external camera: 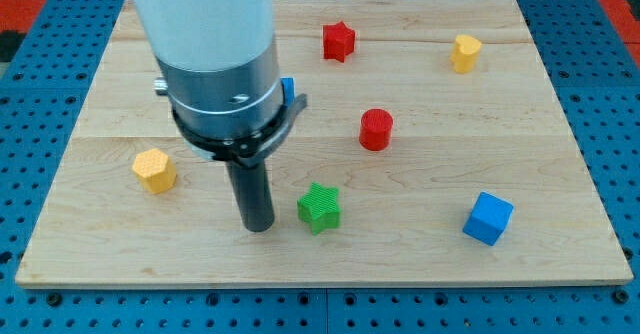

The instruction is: Nudge the green star right a bit

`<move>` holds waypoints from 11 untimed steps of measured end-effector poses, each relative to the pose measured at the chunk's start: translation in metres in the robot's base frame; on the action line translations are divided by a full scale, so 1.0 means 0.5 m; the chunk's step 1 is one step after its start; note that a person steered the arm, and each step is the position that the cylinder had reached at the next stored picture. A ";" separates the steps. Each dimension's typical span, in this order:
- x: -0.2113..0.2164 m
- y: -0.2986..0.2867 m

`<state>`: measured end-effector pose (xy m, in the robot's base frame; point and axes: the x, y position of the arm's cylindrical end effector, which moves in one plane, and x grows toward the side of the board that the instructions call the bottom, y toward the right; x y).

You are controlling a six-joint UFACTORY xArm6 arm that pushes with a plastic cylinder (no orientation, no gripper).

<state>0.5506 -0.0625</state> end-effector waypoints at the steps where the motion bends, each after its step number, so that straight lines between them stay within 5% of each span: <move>1: -0.075 0.068; 2: -0.061 0.113; 6: -0.087 -0.032; 8: -0.012 0.003; 11: -0.029 0.116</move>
